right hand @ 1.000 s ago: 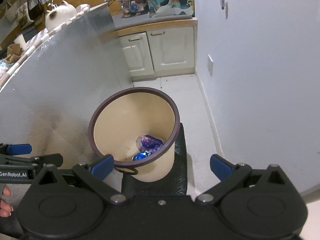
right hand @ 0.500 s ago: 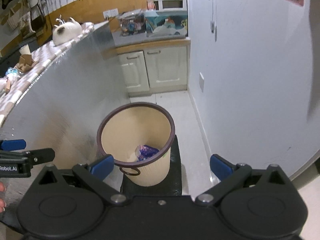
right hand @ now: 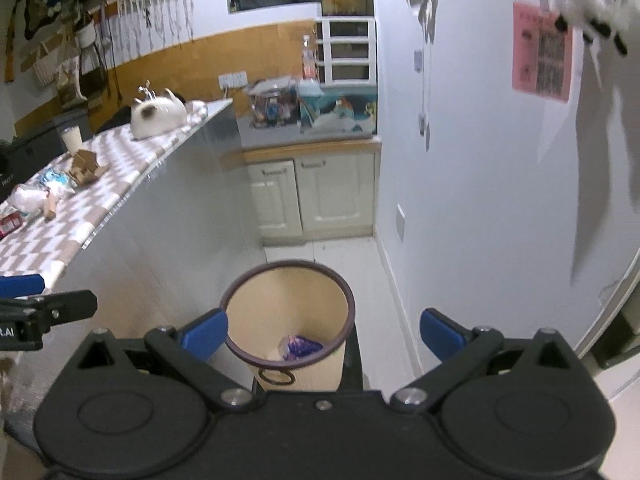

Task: Collect trash
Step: 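Raise both tools from the wastebasket back toward the table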

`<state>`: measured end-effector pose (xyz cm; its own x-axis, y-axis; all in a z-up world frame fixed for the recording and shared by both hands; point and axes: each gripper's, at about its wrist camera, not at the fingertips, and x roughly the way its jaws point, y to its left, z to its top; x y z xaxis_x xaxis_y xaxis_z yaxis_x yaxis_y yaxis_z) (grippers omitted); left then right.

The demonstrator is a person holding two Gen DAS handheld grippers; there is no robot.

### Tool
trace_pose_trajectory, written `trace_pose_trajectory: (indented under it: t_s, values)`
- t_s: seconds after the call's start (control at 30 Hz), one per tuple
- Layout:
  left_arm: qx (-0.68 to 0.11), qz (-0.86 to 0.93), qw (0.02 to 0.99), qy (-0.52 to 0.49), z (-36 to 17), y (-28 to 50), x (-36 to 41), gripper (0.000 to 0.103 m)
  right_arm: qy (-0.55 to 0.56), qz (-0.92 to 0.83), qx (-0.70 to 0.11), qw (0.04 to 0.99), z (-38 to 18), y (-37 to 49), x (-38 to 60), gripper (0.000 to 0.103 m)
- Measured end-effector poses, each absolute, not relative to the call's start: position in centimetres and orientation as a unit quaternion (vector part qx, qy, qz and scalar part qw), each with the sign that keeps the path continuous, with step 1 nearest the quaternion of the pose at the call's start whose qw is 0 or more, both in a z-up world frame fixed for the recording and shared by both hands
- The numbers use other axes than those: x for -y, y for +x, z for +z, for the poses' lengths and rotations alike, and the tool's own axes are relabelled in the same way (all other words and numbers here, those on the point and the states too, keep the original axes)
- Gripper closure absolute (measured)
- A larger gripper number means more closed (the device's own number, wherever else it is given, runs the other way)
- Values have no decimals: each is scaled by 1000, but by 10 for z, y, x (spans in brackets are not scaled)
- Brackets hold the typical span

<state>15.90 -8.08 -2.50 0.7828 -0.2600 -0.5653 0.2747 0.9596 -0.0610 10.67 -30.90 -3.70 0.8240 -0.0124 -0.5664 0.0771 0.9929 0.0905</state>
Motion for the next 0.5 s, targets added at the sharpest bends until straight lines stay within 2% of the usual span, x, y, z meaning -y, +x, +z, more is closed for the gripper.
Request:
trace_pose_trajectory:
  t_s: [0.5]
  values:
    - [-211,-124,969,13,31,132,25,0,29,20,-221,975,15,99,260,0]
